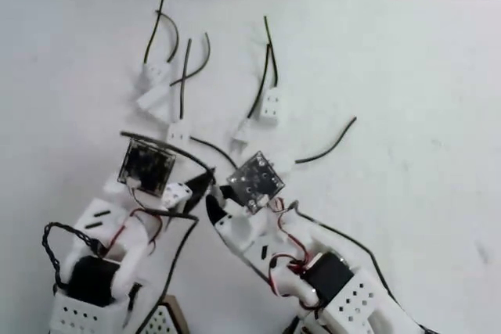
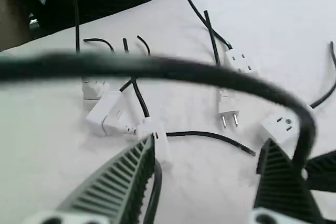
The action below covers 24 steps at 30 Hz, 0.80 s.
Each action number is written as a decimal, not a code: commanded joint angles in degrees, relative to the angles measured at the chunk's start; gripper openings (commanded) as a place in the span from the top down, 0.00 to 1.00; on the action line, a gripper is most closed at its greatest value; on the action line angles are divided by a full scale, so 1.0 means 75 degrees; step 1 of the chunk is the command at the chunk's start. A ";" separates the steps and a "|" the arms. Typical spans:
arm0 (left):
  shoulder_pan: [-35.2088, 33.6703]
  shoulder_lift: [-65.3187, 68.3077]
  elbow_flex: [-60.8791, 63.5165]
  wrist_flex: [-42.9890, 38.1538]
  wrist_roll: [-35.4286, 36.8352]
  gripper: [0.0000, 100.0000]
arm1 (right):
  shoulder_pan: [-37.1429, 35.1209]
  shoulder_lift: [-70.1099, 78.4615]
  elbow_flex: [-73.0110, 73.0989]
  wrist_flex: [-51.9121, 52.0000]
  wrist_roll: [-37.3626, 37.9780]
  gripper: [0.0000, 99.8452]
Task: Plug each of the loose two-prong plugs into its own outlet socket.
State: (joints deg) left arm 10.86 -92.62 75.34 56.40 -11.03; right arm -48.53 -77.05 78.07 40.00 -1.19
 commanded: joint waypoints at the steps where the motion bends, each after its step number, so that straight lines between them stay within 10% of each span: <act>1: 0.0615 -0.0076 -0.0574 0.0527 -0.0035 0.69 | 0.0217 0.0123 -0.0094 -0.0193 -0.0070 0.98; 11: 0.1190 -0.0076 -0.0551 0.0785 -0.0082 0.69 | 0.0510 0.0147 -0.0094 -0.0182 -0.0059 0.98; 24: -0.0498 -0.0018 -0.0539 0.0281 -0.0832 0.69 | 0.3640 0.0170 -0.0504 -0.0979 -0.0680 0.98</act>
State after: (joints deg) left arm 6.90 -93.14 73.32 59.74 -15.25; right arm -25.41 -76.18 77.27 35.34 -3.47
